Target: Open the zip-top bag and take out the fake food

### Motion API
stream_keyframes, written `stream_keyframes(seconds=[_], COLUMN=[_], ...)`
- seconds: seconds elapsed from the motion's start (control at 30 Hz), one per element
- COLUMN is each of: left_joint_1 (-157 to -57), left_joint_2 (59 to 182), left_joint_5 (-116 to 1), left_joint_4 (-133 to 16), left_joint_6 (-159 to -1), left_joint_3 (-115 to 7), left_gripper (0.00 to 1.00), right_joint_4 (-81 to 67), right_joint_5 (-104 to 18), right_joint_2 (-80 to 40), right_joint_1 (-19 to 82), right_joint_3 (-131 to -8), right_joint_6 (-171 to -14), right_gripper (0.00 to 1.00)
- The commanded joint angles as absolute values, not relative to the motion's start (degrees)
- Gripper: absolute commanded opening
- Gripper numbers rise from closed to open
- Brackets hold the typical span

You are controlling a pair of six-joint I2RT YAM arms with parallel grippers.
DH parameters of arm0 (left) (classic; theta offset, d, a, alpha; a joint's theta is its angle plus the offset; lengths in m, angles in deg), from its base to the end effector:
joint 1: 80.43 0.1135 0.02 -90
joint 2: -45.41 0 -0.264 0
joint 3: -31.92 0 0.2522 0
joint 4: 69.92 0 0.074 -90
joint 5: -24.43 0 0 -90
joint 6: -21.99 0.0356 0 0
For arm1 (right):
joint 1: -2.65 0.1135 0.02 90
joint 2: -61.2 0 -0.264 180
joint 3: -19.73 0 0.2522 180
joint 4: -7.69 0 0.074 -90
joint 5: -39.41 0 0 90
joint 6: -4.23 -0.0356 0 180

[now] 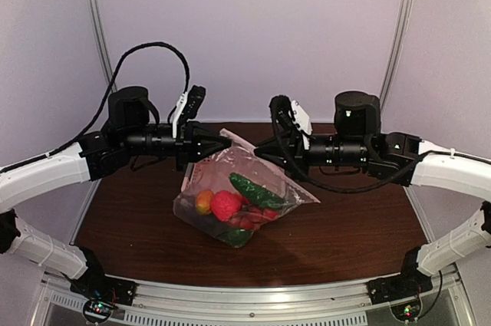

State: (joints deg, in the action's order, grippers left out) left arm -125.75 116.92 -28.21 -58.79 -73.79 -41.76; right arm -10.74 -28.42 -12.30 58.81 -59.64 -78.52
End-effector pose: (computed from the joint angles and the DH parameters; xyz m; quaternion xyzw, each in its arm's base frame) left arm 0.1881 -0.2209 0.3575 0.4394 0.6073 -0.4851 0.4503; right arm 0.1561 0.2569 0.3692 -0.5047 0.5882 0.3907 0.4967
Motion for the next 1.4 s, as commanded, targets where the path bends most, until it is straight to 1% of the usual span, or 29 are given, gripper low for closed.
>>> stream_keyframes(seconds=[0.0, 0.73, 0.97, 1.2, 1.23, 1.3, 1.33, 1.37], left_joint_1=[-123.60, -117.80, -117.19, -117.08, -117.08, -117.16, -117.17, -117.17], left_joint_2=[113.61, 111.24, 111.72, 112.93, 113.22, 113.98, 114.42, 114.93], left_joint_5=[-28.33, -27.28, -26.56, -24.95, -24.07, -21.00, -19.57, -18.13], left_joint_4=[-67.25, -70.20, -70.79, -71.58, -71.79, -72.06, -71.96, -71.46], left_joint_6=[-75.92, -78.83, -79.26, -79.72, -79.57, -79.16, -79.04, -78.38], left_joint_3=[-40.86, -38.53, -38.61, -39.13, -39.22, -39.42, -39.67, -40.05], left_gripper=[0.00, 0.00, 0.00, 0.00, 0.00, 0.00, 0.00, 0.00], right_joint_4=[-14.20, -15.16, -18.02, -19.96, -19.89, -19.65, -19.53, -19.38], right_joint_5=[-30.12, -34.25, -34.56, -32.44, -31.86, -30.96, -30.66, -30.50], right_joint_2=[-9.14, 7.47, 10.52, 9.37, 9.16, 8.82, 8.63, 8.44], right_joint_1=[58.10, 57.58, 57.58, 57.58, 57.58, 57.58, 57.58, 57.58], right_joint_3=[-55.74, -34.75, -32.07, -32.27, -32.47, -33.44, -34.20, -35.21], right_joint_6=[-79.87, -89.65, -90.46, -91.10, -91.13, -91.07, -90.95, -90.83], right_gripper=[0.05, 0.05, 0.05, 0.05, 0.06, 0.12, 0.17, 0.25])
